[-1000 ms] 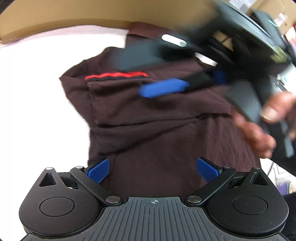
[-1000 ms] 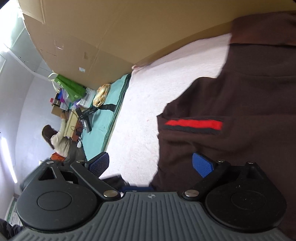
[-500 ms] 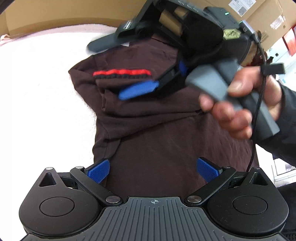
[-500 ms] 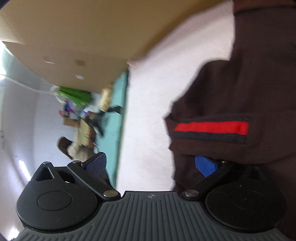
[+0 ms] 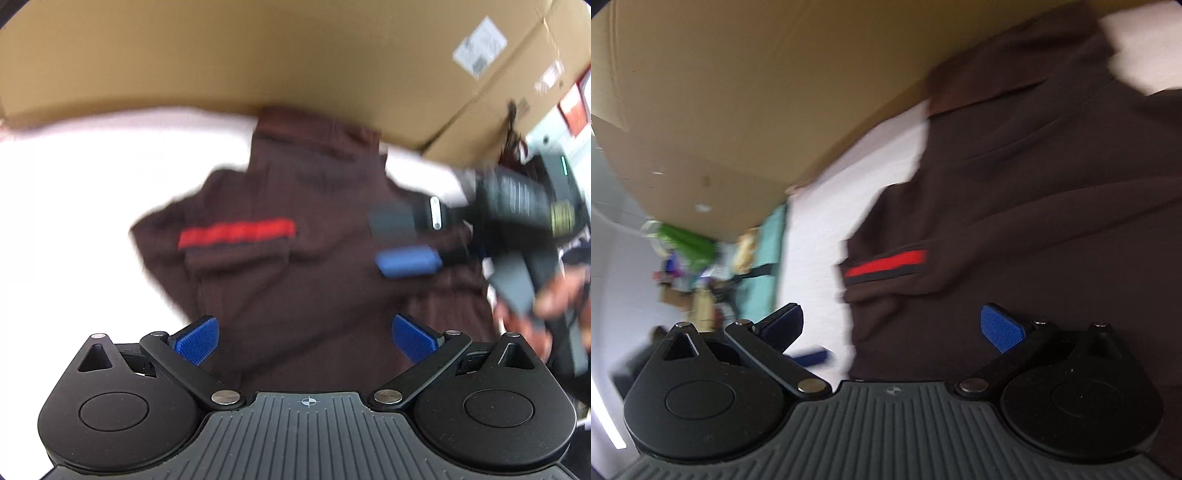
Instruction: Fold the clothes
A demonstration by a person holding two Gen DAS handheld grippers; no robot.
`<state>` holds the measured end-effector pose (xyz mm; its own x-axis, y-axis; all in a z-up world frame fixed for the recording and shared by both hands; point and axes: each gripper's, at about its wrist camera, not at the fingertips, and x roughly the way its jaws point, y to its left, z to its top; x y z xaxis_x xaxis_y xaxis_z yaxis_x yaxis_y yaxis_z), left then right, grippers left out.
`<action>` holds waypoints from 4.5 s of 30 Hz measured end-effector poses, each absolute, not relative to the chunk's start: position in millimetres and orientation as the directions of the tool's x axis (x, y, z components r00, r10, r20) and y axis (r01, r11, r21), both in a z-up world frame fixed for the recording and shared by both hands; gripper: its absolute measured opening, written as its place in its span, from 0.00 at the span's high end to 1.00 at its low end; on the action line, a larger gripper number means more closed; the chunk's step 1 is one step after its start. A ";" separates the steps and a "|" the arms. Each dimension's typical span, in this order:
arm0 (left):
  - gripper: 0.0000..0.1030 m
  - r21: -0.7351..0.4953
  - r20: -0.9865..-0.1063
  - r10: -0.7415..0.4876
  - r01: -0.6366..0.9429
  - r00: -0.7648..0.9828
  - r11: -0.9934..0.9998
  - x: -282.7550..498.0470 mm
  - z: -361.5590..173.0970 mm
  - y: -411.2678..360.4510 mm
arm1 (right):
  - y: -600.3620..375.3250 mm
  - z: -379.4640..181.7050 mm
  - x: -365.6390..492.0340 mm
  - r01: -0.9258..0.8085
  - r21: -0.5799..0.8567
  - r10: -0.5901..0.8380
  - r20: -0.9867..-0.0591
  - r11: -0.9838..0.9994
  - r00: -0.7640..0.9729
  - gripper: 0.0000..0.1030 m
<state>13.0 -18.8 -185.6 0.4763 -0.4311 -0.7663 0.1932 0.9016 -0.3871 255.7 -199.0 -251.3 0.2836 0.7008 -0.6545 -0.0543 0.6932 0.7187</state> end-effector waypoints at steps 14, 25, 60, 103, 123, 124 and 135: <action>0.00 -0.643 -0.696 -0.577 -0.013 0.427 0.766 85.7 -235.7 -15.9 | -174.5 -246.3 171.5 -0.351 0.319 0.428 -0.854 0.880 0.296 0.01; 0.00 -0.598 -0.722 -0.522 -0.028 0.454 0.801 59.2 -229.9 2.6 | -207.1 -260.7 195.4 -0.292 0.198 0.296 -0.891 0.936 0.344 0.00; 0.00 -0.361 -0.813 -0.404 0.182 0.418 0.915 25.1 -231.6 -24.8 | -171.0 -204.3 223.1 -0.364 0.097 0.296 -0.783 0.926 0.546 0.01; 0.00 -0.417 -0.803 -0.443 0.155 0.400 0.896 13.8 -226.0 -17.7 | -47.3 -235.6 311.4 -0.723 0.050 0.424 -0.836 0.690 0.347 0.01; 0.00 -0.406 -0.808 -0.436 0.160 0.396 0.900 9.4 -224.9 -16.4 | -72.5 -244.0 324.5 -0.660 0.118 0.419 -0.850 0.742 0.319 0.01; 0.00 -0.403 -0.810 -0.434 0.163 0.395 0.900 9.3 -224.9 -16.2 | -68.8 -245.3 315.9 -0.691 0.100 0.413 -0.859 0.716 0.304 0.01; 0.00 -0.411 -0.823 -0.442 0.163 0.358 0.897 12.2 -220.5 -15.0 | -91.7 -248.0 331.9 -0.513 0.111 0.357 -0.839 0.851 0.410 0.01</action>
